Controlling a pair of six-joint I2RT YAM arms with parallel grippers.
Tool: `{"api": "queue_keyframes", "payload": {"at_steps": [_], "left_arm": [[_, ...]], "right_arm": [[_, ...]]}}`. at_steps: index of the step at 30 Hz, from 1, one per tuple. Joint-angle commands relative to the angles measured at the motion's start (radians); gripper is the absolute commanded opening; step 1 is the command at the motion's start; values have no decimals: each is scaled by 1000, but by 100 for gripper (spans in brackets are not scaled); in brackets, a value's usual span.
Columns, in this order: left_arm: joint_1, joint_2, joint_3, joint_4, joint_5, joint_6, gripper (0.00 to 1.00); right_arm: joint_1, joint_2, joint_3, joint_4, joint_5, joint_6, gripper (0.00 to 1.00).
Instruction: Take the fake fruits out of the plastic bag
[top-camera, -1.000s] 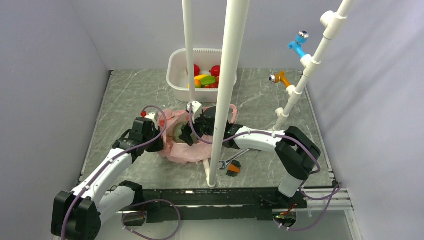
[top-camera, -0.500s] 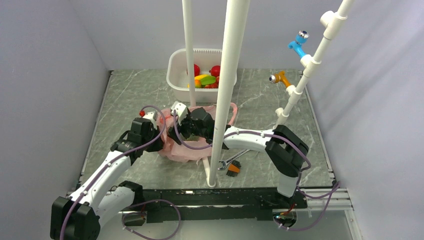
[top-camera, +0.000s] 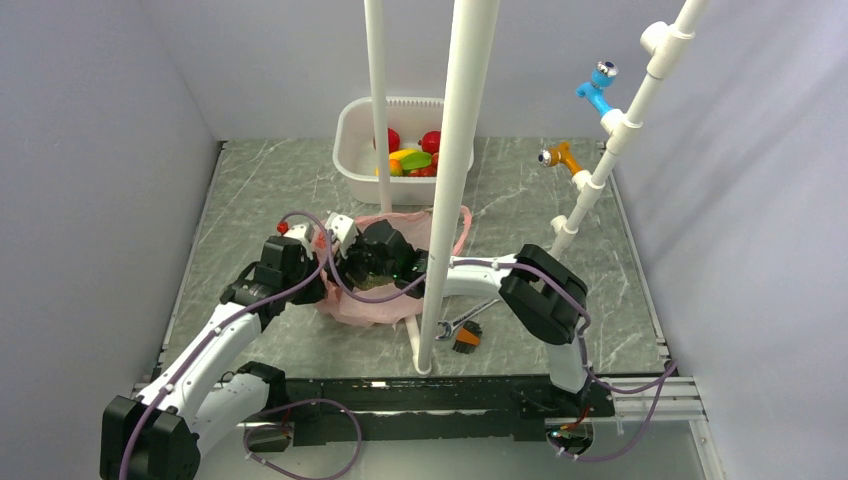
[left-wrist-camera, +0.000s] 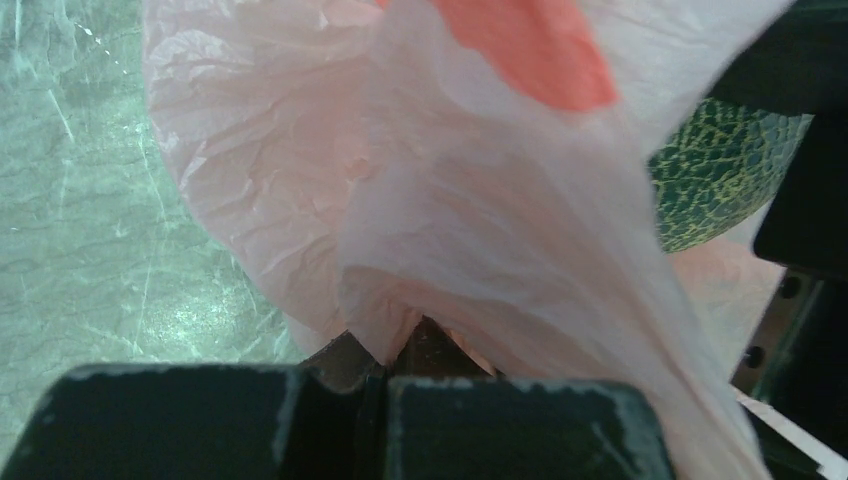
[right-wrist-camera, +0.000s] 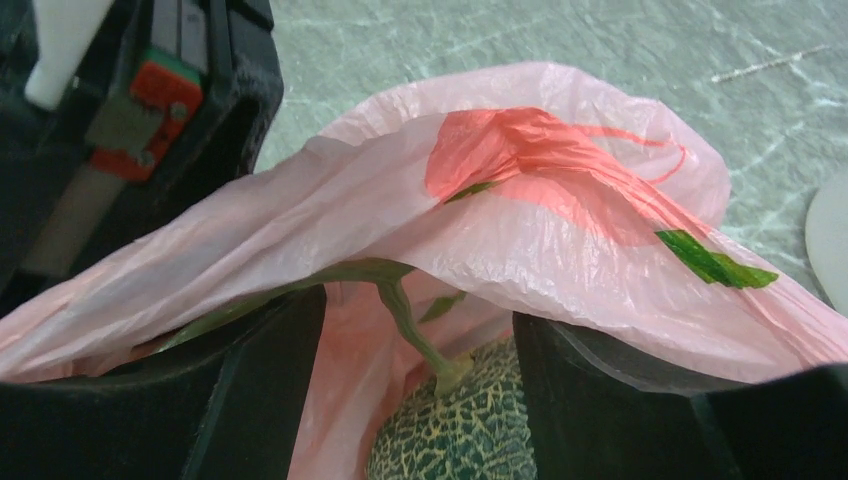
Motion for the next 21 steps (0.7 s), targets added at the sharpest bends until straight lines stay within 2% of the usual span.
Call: {"api": "queue_keyframes", "payload": {"at_steps": [1,4,9,11,13,14,15,16,21], "left_arm": [[2,-3,7,11,8,-12,0],[2,-12,21,-10,-8,-26,0],[2,-42,66,-115,-106,-77,0],[2,-67,72,-128,-132,-88,0],[2,-89,72,-121,-143,-96,0],[2,-98,70,-115,-142,-97,0],[2,-104,69,-108,-140,-98,0],[2,-107,68,-104,-136,-99,0],[2,-109,66,-124,-151,-108,0]], "right_arm": [[9,56,74,73,27,18,67],[8,62,88,78,17,27,57],[8,-4,32,64,-28,48,54],[7,-38,-19,85,-86,44,49],[4,-61,-65,132,-142,36,39],[4,-63,-79,146,-162,32,19],[4,-61,-75,135,-158,37,3],[3,-51,-53,106,-158,43,0],[0,-59,-32,59,-132,89,0]]}}
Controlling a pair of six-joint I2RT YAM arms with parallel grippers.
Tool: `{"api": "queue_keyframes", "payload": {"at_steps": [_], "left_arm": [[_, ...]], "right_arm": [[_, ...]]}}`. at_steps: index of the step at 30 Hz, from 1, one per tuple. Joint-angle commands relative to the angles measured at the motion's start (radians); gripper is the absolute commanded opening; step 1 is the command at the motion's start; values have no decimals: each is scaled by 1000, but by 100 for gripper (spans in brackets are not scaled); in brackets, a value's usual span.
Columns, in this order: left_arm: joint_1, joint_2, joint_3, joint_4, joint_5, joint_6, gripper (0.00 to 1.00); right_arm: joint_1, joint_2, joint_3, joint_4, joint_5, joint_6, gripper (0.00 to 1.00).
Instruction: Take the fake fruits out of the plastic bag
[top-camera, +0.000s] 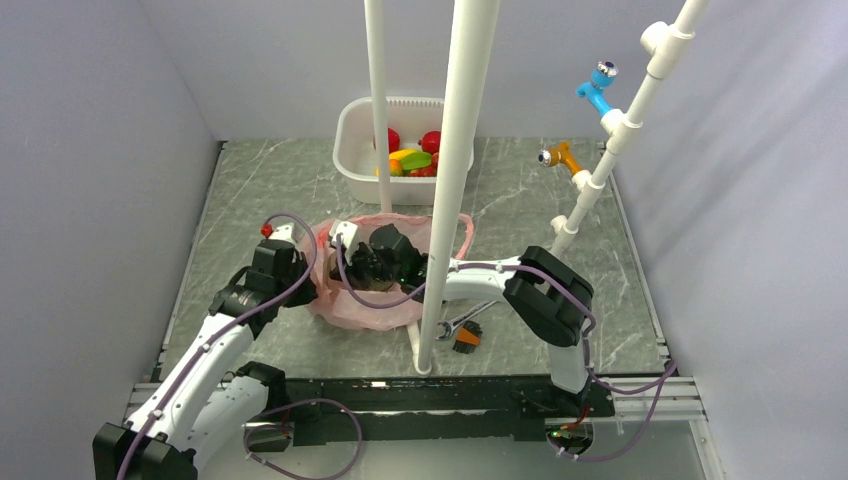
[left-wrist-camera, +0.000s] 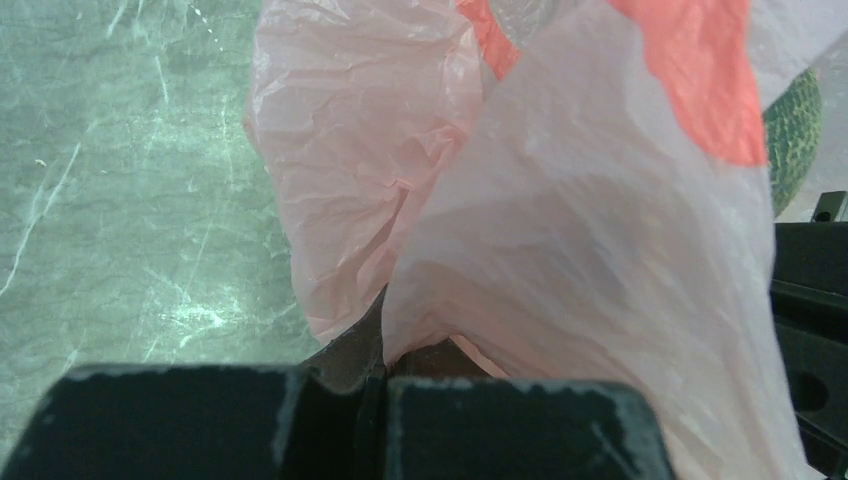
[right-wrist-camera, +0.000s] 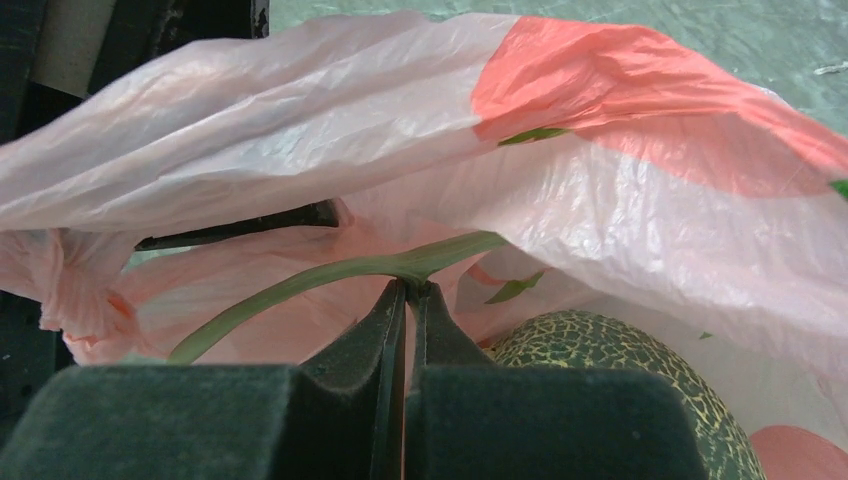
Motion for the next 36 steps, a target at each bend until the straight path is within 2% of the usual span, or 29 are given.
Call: {"api": "queue_keyframes", "payload": {"at_steps": [1,8,14,21,26,31,36], "left_arm": [[2,-13,32,-8,-39,-25,0],[2,-34,15,-34,-117,-58,0],[2,11,38,-40,-93,-58,0],[2,34,23,-64,-70,-87,0],[2,9,35,-73,-85,-87,0],[2,-19,68,-20,8,-21,0],[2,-23,87,-14,-11,-51,0]], "right_arm": [[-4,-60,4,38,-7,39,0],[-14,-184,-80,75,-37,104,0],[-25,-251,-124,165,-143,190,0],[-75,-305,-123,240,-137,351,0],[-115,-322,-97,268,-271,435,0],[-116,-298,-91,263,-407,469,0],[-104,-273,-76,290,-538,531,0]]}}
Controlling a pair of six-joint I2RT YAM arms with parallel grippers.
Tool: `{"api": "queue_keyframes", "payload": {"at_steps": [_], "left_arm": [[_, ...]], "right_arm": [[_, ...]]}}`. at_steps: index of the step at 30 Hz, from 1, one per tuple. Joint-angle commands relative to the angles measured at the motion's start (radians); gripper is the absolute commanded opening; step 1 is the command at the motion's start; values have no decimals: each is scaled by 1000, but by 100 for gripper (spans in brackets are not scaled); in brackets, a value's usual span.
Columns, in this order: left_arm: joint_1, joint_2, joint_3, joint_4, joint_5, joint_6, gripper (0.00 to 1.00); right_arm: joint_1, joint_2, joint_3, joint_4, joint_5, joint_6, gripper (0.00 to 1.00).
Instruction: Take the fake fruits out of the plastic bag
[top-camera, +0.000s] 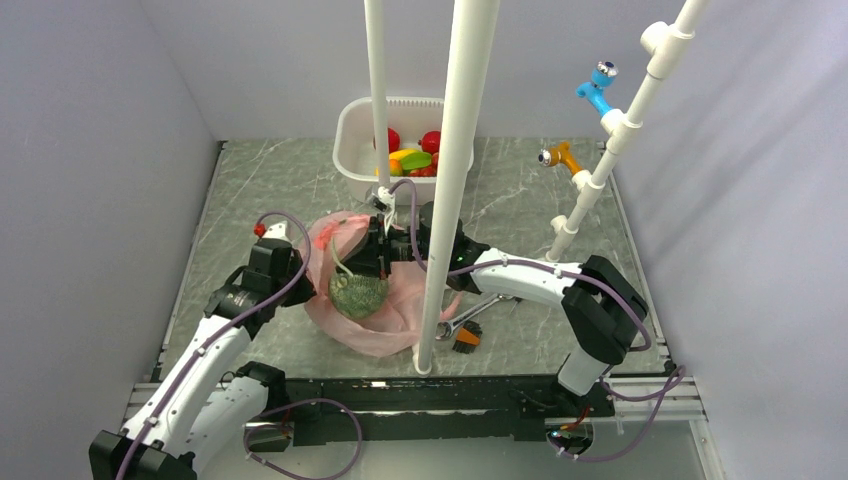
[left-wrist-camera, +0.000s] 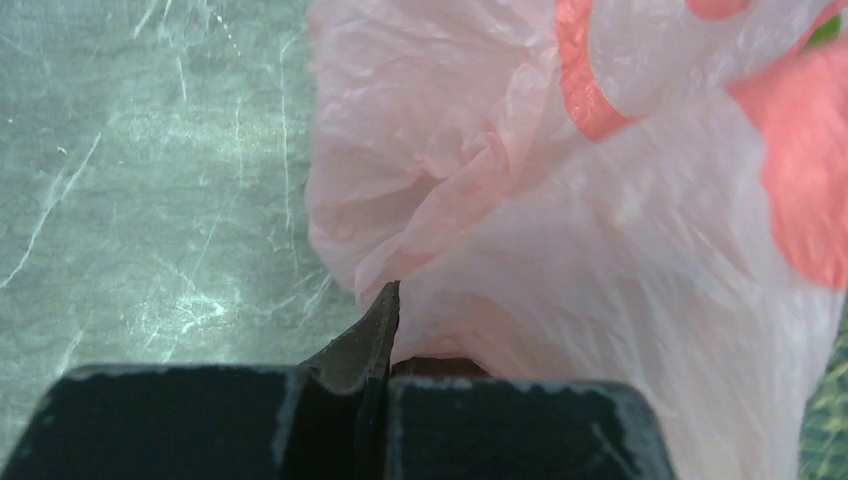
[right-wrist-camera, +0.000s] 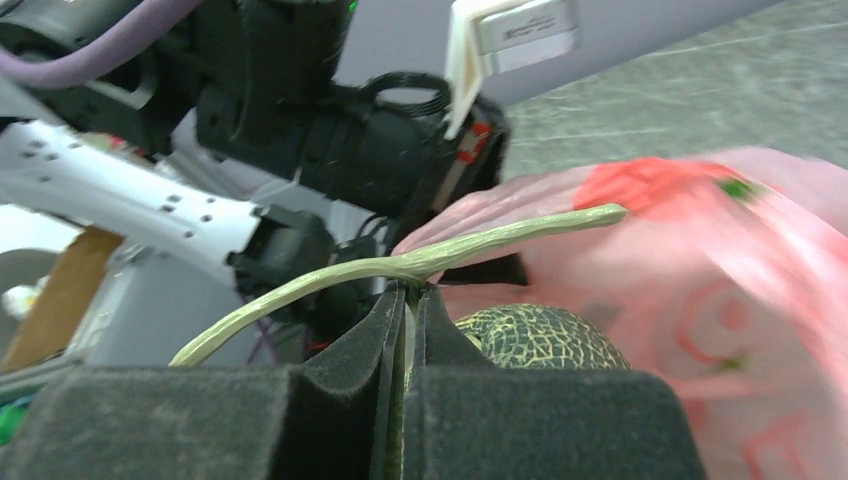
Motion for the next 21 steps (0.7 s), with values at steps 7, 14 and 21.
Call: {"api": "queue_keyframes", "payload": {"at_steps": [7,14,21], "left_arm": [[2,43,94,-47,-65,-14,0],[2,9,129,-177,-246,-41,0],[3,-37,211,-311,-445,-54,0]], "right_arm": [[1,-80,78,-4,-58,18,0],[-82,-155,130,-58,67,79,0],[-144,-264,187,-187,216,46,0]]}}
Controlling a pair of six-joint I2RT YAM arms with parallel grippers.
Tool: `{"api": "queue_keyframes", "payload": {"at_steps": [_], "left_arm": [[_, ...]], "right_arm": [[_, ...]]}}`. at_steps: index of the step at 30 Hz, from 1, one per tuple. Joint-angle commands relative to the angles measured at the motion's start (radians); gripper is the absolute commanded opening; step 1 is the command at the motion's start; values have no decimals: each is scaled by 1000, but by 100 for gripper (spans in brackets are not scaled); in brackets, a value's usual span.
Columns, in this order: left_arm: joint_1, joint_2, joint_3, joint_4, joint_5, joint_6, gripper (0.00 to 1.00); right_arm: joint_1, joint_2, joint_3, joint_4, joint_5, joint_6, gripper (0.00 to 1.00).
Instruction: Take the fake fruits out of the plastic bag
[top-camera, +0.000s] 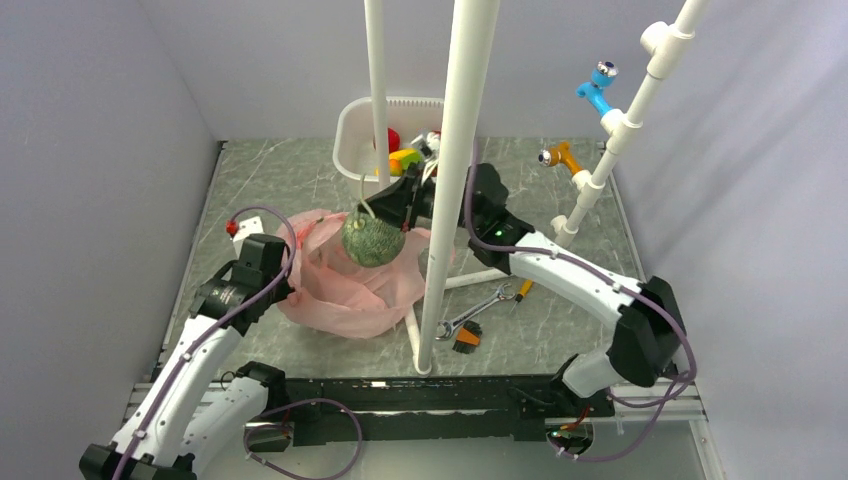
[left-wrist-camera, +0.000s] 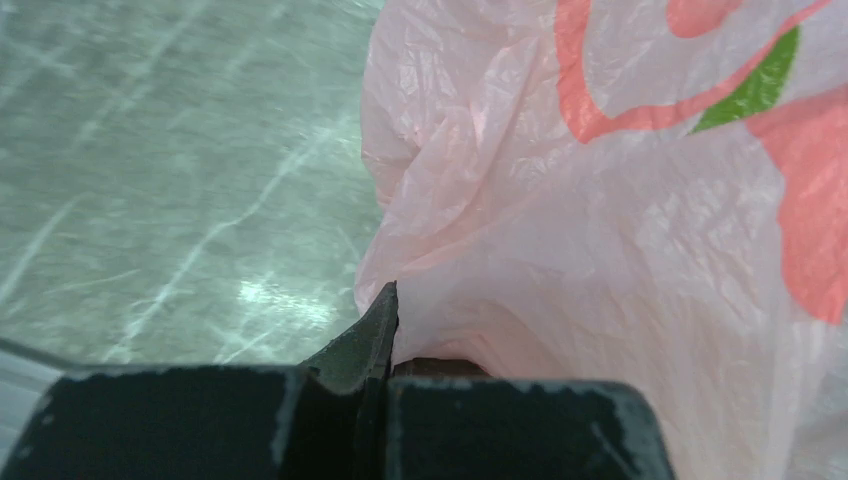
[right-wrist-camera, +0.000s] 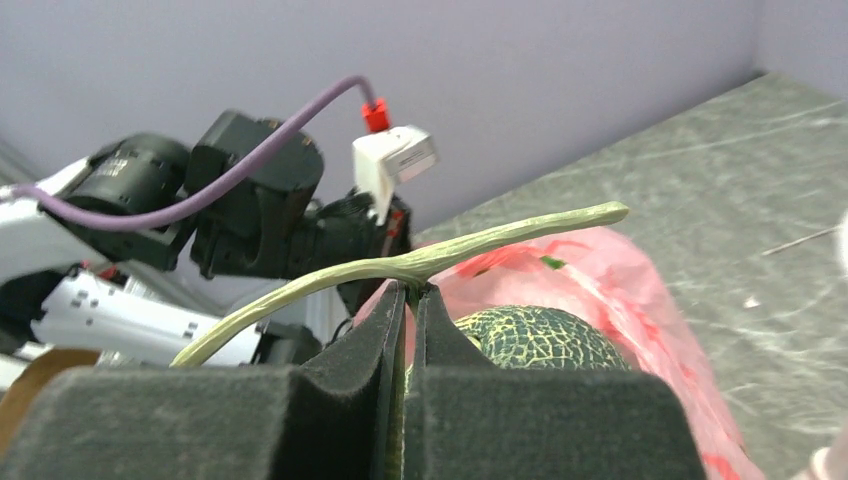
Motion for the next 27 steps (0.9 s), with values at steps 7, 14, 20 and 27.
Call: {"api": "queue_keyframes", "payload": {"at_steps": [7,14,20,27], "left_arm": [[5,-40,141,-143,-387,61,0],[8,-115,56,87,-275,342,30],[9,-80,153,-61,-229,236,90],[9,-152,377,-361,-50,77,94]], "right_arm": [[-173,-205,93,-171,242,-43,0],[-258,-271,105,-294,307,-128,0],[-280,-218,139,-375,361,-189,0],[-305,-99,225,-414,395,-234,0]]}}
